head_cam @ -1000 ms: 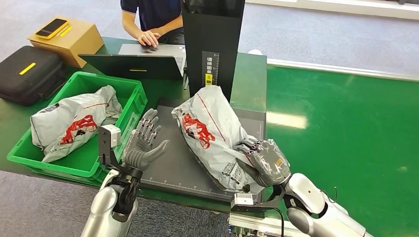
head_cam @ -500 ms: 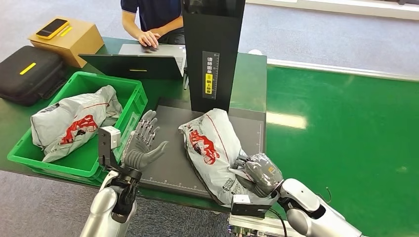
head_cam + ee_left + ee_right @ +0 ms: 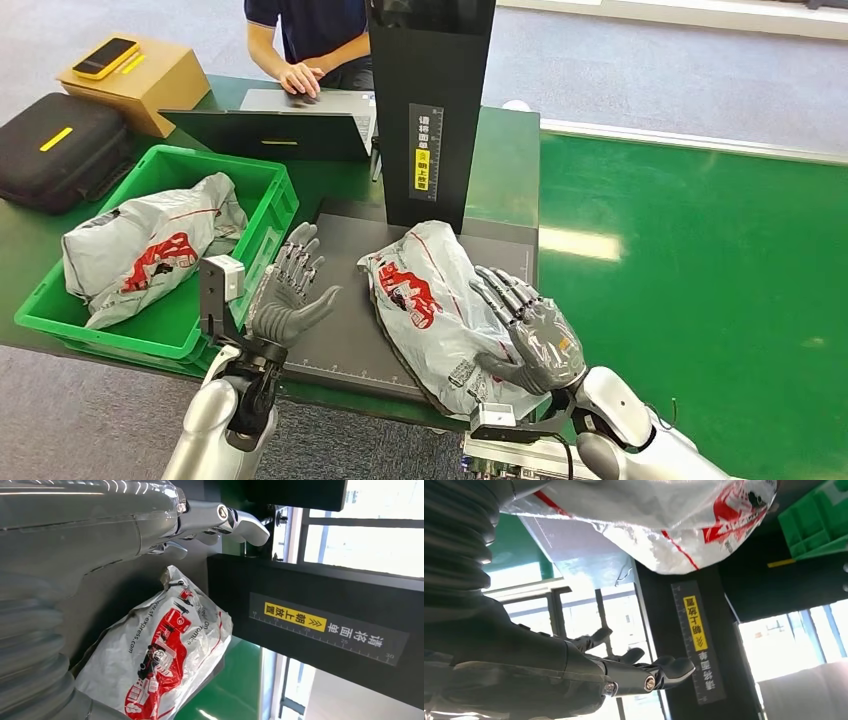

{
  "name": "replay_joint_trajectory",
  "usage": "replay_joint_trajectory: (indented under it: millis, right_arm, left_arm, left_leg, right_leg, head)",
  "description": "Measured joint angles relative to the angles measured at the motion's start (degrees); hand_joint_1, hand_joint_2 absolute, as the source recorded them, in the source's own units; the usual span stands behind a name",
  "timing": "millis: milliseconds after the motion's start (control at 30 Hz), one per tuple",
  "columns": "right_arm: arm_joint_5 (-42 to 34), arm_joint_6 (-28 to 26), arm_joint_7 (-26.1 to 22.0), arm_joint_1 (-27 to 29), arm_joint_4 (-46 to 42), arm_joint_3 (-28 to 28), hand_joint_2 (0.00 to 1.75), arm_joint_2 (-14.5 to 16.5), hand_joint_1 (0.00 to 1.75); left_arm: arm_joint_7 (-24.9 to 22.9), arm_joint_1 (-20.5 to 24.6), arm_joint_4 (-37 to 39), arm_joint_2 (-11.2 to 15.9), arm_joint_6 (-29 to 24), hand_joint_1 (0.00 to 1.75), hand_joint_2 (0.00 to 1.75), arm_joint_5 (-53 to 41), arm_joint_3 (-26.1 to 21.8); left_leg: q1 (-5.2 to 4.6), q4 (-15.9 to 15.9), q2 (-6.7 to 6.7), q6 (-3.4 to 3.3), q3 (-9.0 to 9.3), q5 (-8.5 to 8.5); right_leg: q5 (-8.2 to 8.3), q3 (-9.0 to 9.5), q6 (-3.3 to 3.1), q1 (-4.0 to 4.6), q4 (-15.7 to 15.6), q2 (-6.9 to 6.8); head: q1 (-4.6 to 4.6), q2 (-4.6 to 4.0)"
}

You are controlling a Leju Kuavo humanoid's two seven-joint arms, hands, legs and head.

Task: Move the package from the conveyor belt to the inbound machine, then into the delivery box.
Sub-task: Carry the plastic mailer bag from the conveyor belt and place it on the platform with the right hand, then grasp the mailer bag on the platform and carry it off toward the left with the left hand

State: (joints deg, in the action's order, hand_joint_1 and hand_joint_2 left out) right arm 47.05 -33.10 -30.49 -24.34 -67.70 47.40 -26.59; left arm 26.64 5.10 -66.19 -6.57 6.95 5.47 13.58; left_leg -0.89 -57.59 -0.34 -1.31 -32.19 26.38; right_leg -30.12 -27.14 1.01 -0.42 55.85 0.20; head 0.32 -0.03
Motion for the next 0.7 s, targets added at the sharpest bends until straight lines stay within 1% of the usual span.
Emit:
replay_joint_trajectory:
  millis: [100, 233, 433, 500, 633, 700]
  right_arm:
    - [-1.2, -0.3, 0.9, 0.8, -1.1, -1.4, 1.75, 0.3, 0.00]
    - [-4.8, -1.5, 1.2, 2.5, -3.6, -4.5, 1.75, 0.9, 0.00]
    - [-6.3, -2.1, 1.2, 3.9, -6.1, -7.3, 1.75, 1.4, 0.00]
    - [-9.0, -3.0, 0.7, 4.8, -7.0, -8.5, 1.75, 1.9, 0.00]
    - [-12.8, -5.7, 0.4, 8.3, -10.1, -13.9, 1.75, 3.8, 0.00]
    - [-15.0, -5.7, 1.1, 10.0, -11.5, -17.3, 1.75, 4.6, 0.00]
  left_arm:
    - [0.8, 0.0, 0.0, 0.2, 0.2, 0.00, 1.75, 0.0, 0.2]
    - [2.2, -0.2, -0.2, 0.4, 1.3, 0.00, 1.75, -0.9, 1.1]
    - [2.7, -0.4, -0.6, 0.7, 1.9, 0.00, 1.75, -1.4, 1.5]
    - [3.4, -0.6, -1.0, 0.9, 2.7, 0.00, 1.75, -2.8, 1.9]
    - [5.4, -1.6, -2.6, 1.3, 4.0, 0.00, 1.75, -8.2, 4.2]
    - [6.2, -2.2, -3.4, 1.3, 3.7, 0.00, 1.75, -10.6, 5.6]
  left_leg:
    - [0.00, 0.0, 0.00, 0.00, 0.00, 0.00]
    - [0.00, 0.0, -0.01, 0.00, -0.01, 0.00]
    - [0.00, 0.0, -0.01, 0.00, -0.01, 0.00]
    - [0.00, 0.0, -0.01, 0.00, -0.01, 0.00]
    - [0.00, 0.0, -0.01, -0.01, -0.02, 0.01]
    - [0.00, 0.0, -0.01, -0.02, -0.03, 0.02]
  right_leg:
    - [0.00, 0.01, 0.00, 0.00, 0.0, 0.00]
    - [0.00, 0.01, 0.00, 0.00, 0.0, 0.00]
    - [0.00, 0.00, 0.00, 0.00, 0.0, 0.00]
    - [0.00, 0.00, 0.00, 0.00, 0.0, -0.01]
    - [-0.01, -0.01, 0.00, -0.01, 0.0, -0.01]
    - [-0.01, -0.01, 0.00, -0.01, 0.0, -0.01]
  head:
    - [0.01, 0.00]
    - [0.01, -0.01]
    - [0.00, 0.00]
    - [0.01, 0.01]
    - [0.00, -0.01]
    - [0.01, 0.00]
